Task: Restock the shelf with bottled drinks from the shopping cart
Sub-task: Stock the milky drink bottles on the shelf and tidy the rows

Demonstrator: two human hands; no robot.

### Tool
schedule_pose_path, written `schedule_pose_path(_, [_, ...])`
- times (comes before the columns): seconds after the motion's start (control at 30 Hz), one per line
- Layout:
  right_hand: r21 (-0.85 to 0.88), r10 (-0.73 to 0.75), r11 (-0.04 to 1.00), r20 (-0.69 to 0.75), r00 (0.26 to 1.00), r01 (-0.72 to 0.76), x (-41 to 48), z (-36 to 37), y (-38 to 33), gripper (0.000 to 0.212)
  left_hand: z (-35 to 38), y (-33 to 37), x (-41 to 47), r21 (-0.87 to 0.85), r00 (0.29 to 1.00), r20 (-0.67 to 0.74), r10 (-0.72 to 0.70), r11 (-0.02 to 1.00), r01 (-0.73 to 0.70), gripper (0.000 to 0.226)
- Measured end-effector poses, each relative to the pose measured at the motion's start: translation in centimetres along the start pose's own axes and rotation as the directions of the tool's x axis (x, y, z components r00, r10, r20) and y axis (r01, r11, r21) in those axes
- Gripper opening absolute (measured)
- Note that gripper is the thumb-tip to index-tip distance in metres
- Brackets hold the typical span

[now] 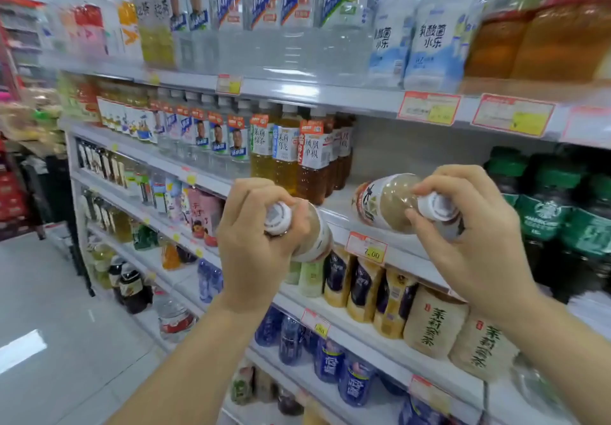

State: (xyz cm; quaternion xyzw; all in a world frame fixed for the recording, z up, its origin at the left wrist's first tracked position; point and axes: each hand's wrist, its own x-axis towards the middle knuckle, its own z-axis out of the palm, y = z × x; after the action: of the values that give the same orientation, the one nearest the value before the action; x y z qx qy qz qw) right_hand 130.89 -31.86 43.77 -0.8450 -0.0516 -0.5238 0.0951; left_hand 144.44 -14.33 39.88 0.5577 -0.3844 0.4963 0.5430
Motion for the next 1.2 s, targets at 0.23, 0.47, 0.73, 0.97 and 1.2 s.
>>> schedule_pose_path(0.23, [-0.033, 0.221, 0.975, -0.003, 0.975, -0.221, 2.0, 1.9, 4.1, 0.032, 7.6, -2.6, 2.9, -0.164, 0.998, -0.040, -0.038, 0.986, 0.031, 0.016])
schedule_pose_path(0.47, [0.027, 0.468, 0.883, -0.126, 0.875, -0.469, 5.2, 5.0, 9.0, 0.033, 13.7, -5.2, 3.2, -0.228, 0.988, 0.072, -0.136, 0.962, 0.149, 0.016])
schedule_pose_path(0.73, [0.254, 0.749, 0.657, -0.109, 0.654, -0.710, 4.2, 9.3, 12.4, 0.048, 19.2, -7.6, 4.8, -0.209, 0.905, 0.287, -0.313, 0.902, 0.379, 0.020])
schedule_pose_path(0.97, [0.171, 0.825, 0.536, 0.101, 0.556, -0.827, 1.3, 11.1, 13.7, 0.071, 24.1, -8.2, 5.6, -0.267, 0.649, 0.611, -0.453, 0.654, 0.708, 0.020])
schedule_pose_path(1.2, [0.146, 0.809, 0.556, 0.133, 0.573, -0.819, 0.8, 10.8, 14.2, 0.067, 24.3, -9.1, 3.2, -0.173, 0.561, 0.740, -0.371, 0.700, 0.692, 0.064])
